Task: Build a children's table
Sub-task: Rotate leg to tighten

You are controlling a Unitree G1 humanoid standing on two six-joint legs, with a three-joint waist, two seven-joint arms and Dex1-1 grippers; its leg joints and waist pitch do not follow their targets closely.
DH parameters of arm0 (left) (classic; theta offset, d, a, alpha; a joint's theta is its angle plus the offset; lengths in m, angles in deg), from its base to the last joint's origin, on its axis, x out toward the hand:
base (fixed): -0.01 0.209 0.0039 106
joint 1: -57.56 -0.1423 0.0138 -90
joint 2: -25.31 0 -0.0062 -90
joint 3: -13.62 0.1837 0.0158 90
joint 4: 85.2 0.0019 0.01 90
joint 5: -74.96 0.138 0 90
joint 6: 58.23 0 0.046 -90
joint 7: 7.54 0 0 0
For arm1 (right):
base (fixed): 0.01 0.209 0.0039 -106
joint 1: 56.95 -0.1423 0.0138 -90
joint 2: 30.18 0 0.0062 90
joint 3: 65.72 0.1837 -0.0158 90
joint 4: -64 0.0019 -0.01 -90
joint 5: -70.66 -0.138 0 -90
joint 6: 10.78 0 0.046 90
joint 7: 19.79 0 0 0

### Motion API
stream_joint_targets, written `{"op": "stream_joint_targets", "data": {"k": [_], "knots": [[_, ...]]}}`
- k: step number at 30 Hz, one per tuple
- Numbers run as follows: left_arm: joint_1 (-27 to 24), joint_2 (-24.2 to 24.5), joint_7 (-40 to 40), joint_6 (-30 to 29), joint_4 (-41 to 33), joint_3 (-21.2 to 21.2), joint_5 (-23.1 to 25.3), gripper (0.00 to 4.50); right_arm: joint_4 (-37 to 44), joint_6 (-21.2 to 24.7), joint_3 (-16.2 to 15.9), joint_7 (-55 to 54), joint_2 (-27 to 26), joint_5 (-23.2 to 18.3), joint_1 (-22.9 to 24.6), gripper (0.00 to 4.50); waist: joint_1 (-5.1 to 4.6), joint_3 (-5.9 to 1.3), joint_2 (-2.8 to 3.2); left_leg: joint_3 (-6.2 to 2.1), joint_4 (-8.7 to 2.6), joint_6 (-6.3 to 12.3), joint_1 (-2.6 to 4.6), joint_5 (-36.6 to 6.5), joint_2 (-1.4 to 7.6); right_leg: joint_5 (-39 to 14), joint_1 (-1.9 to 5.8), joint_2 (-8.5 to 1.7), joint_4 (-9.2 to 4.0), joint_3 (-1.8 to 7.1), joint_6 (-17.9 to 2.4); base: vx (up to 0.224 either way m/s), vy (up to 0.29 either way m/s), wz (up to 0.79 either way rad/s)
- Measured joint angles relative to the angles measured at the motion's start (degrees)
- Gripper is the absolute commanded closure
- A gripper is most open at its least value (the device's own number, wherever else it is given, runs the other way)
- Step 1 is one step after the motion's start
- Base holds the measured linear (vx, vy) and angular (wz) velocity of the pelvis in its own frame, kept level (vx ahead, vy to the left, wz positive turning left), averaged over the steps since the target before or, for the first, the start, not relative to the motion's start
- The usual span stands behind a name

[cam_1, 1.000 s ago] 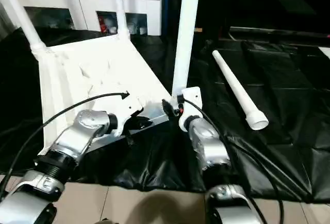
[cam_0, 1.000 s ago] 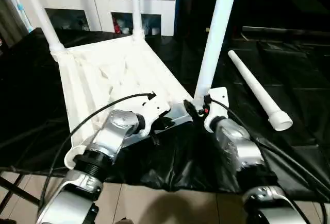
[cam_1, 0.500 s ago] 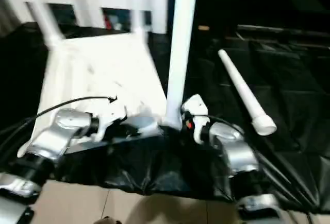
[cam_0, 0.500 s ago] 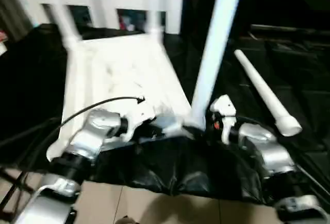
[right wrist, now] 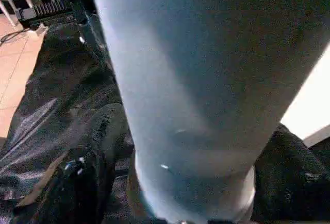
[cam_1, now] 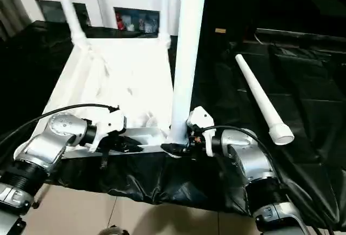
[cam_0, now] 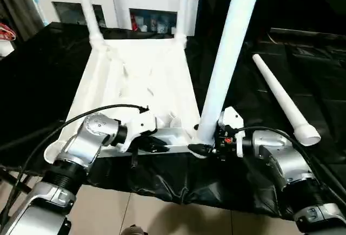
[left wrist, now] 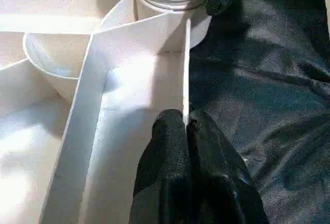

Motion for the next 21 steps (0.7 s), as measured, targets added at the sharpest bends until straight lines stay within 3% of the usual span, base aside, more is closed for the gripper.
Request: {"op": "stream_joint_targets", "data": {"k": [7, 12, 17, 19, 21], "knots": [[0.0, -2.94, 6.06, -4.27, 0.05, -1.16, 0.51, 4.5, -1.69, 0.9, 3.58, -9.96, -3.73, 0.13, 0.29, 1.84, -0.27, -0.02, 0.17, -0.01, 0.16, -0.04, 0.17, 0.03, 0.0, -0.06, 0.06, -0.01, 0.24, 0.04, 0.1, 0.0, 0.0, 0.0], [0.13, -9.13, 16.7, -9.97, -0.85, -2.16, 2.15, 4.5, -4.4, 0.58, 8.94, -27.08, -9.61, 1.41, -0.28, 1.87, -0.95, -0.05, 0.22, -0.02, 0.19, -0.08, 0.28, 0.06, -0.02, -0.11, 0.1, -0.01, 0.24, 0.07, 0.2, 0.0, 0.0, 0.0], [-0.34, -12.1, 21.95, -13.01, -2.62, -2.18, 3.08, 4.5, -4.57, 0.97, 10.71, -35.89, -12.54, 2.48, -0.67, 1.87, -1.01, -0.12, 0.34, -0.03, 0.17, -0.09, 0.26, 0.06, -0.02, -0.11, 0.1, 0.0, 0.24, 0.06, 0.21, 0.0, 0.0, 0.0], [-0.43, -12.71, 22.78, -13.07, -2.65, -2.18, 3.11, 4.5, -4.56, 0.85, 10.97, -37.33, -12.9, 2.58, -0.68, 1.17, -1.02, -0.21, 0.47, -0.03, 0.15, -0.09, 0.23, 0.05, -0.04, -0.12, 0.09, 0.0, 0.2, 0.07, 0.22, 0.0, 0.0, 0.0], [-0.43, -13.1, 23.31, -12.78, -2.59, -2.15, 3.62, 4.5, -4.48, 0.93, 11.45, -37.55, -13.29, 2.37, -0.68, 1.08, -1.03, -0.27, 0.6, -0.03, 0.1, -0.08, 0.21, 0.04, -0.04, -0.11, 0.08, 0.0, 0.19, 0.07, 0.21, 0.0, 0.0, 0.0]]}}
